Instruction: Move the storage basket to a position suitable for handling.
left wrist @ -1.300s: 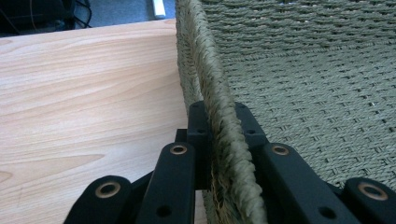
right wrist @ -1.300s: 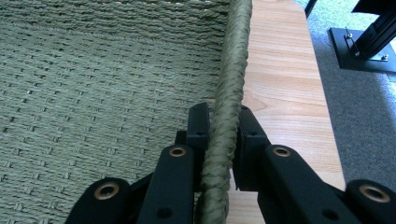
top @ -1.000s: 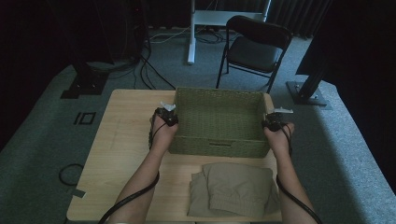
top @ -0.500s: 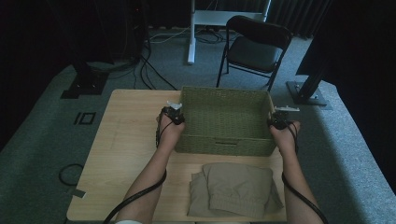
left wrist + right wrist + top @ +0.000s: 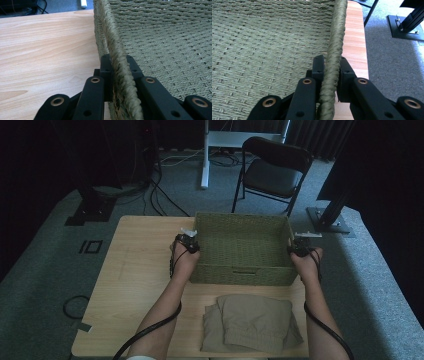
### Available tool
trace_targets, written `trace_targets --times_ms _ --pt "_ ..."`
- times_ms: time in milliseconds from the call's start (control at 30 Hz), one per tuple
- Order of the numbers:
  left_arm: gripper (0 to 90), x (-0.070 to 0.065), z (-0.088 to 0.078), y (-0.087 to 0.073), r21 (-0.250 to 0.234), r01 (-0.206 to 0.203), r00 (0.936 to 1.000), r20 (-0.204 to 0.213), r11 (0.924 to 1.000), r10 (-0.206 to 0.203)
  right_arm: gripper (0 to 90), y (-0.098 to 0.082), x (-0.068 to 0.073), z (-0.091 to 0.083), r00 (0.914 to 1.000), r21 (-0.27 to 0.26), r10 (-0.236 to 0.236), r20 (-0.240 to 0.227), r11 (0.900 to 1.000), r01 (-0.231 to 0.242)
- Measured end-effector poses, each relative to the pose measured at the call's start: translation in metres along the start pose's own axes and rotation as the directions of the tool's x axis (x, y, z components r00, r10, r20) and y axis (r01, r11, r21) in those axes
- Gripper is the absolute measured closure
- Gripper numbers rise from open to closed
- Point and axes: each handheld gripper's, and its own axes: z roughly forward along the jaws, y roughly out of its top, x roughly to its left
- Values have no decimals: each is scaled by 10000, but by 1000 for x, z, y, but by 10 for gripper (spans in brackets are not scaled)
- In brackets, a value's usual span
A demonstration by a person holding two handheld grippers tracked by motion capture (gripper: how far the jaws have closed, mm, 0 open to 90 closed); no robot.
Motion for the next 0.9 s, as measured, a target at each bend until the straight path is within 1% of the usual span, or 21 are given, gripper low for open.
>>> trace_targets --times_ms 33,267,367,400,433,467,500,533,567,600,633,667,700,733,800,833,867,900 --pt "813 1 0 0 4 99 9999 46 10000 -99 797 0 0 0 10000 -8 -2 2 10000 2" --pt "808 0 0 0 16 -114 9999 -4 9999 114 791 0 0 0 10000 -18 33 -39 10000 -33" --pt "785 0 0 0 -10 -198 9997 117 9998 198 780 0 -1 -1 9999 -60 96 -86 9999 -97" --pt "762 0 -1 1 -74 -288 9994 166 9996 289 762 0 -1 -1 9998 -93 169 -137 9998 -170" --pt "739 0 -1 1 -103 -285 9994 211 9995 287 734 1 -2 -2 9995 -167 256 -167 9995 -259" --pt "635 -1 -1 2 -192 -390 9989 248 9991 395 695 2 -2 -4 9992 -276 245 -330 9993 -255" --pt "583 -1 -2 3 -203 -465 9985 278 9987 470 664 3 -2 -5 9990 -308 259 -362 9992 -270" --pt "514 -1 -3 4 -209 -434 9984 345 9988 441 641 4 -2 -7 9988 -385 195 -447 9990 -212" --pt "514 -1 -3 6 -250 -411 9985 357 9988 420 641 4 -2 -7 9988 -385 195 -447 9990 -212" --pt "452 -1 -3 6 -250 -411 9985 357 9988 420 641 4 -2 -7 9988 -385 195 -447 9990 -212" --pt "452 -1 -5 9 -98 -822 9949 587 9966 826 605 5 -2 -7 9986 -388 144 -506 9991 -164" --pt "381 -1 -7 10 -180 -778 9944 701 9968 788 520 7 -3 -10 9980 -508 397 -493 9978 -422" --pt "381 -1 -8 12 -309 -700 9946 753 9971 721 520 7 -3 -10 9980 -508 397 -493 9978 -422" --pt "352 -1 -10 13 -349 -715 9941 797 9968 741 482 8 -4 -11 9969 -684 484 -616 9963 -526" --pt "337 -1 -12 15 -292 -775 9931 862 9966 797 482 8 -4 -11 9969 -684 484 -616 9963 -526" --pt "337 -1 -16 17 -117 -947 9906 978 9954 954 472 8 -4 -13 9964 -753 515 -673 9956 -565" --pt "303 0 -18 18 -127 -996 9894 1053 9949 1004 462 9 -5 -16 9950 -844 556 -824 9945 -625" --pt "298 0 -20 18 -145 -1001 9883 1139 9949 1011 468 9 -5 -18 9932 -813 677 -946 9938 -755"
